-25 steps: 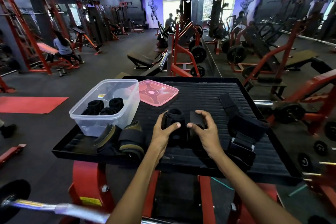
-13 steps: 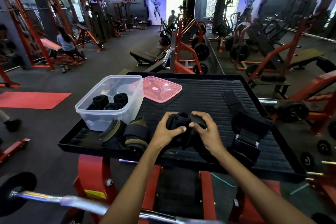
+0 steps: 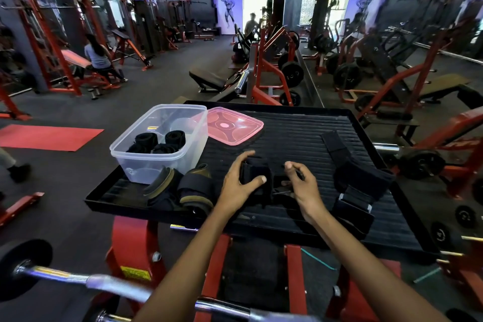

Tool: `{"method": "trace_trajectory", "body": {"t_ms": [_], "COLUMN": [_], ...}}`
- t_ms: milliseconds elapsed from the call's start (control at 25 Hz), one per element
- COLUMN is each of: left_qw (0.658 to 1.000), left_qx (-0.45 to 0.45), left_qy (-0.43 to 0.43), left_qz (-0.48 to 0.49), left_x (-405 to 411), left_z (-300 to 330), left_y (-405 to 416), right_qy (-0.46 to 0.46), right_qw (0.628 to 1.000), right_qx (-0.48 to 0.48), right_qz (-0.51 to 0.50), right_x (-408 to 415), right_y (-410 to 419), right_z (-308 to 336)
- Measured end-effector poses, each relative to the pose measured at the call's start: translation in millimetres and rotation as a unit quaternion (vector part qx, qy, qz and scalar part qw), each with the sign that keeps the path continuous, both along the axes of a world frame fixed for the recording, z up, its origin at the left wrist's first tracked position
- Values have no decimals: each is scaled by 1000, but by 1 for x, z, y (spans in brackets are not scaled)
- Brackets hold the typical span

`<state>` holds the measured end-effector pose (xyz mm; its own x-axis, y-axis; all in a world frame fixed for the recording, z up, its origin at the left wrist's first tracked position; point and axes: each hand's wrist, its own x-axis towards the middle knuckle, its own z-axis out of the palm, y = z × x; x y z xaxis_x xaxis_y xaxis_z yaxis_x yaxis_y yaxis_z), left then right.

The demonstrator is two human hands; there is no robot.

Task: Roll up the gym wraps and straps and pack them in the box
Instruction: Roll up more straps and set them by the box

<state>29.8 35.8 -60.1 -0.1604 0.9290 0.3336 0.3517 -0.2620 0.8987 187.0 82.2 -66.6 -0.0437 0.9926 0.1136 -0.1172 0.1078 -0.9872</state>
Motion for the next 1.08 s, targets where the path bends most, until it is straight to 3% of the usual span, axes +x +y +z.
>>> {"method": "trace_trajectory", "body": {"t_ms": [160, 320, 480, 720, 1080], "left_qw": [998, 998, 998, 990, 982], "left_qx": [29, -8, -27, -38, -19], "left_qy": [62, 56, 52, 111, 148], "left_qz": [2, -1, 5, -73, -114], "left_x": [4, 2, 3, 8, 9], "left_z": [2, 0, 0, 6, -3], "left_y": [-4, -2, 0, 2, -8], "right_qy": [-41, -113, -61, -91, -74], "right_qw": [995, 988, 998, 996, 992], "right_qx": [-68, -17, 19, 21, 25], "right_qz": [59, 102, 13, -8, 102], "right_x": [1, 4, 0, -2, -1], "right_y": [0, -4, -3, -6, -10], "right_z": [-5, -8, -6, -1, -4]}}
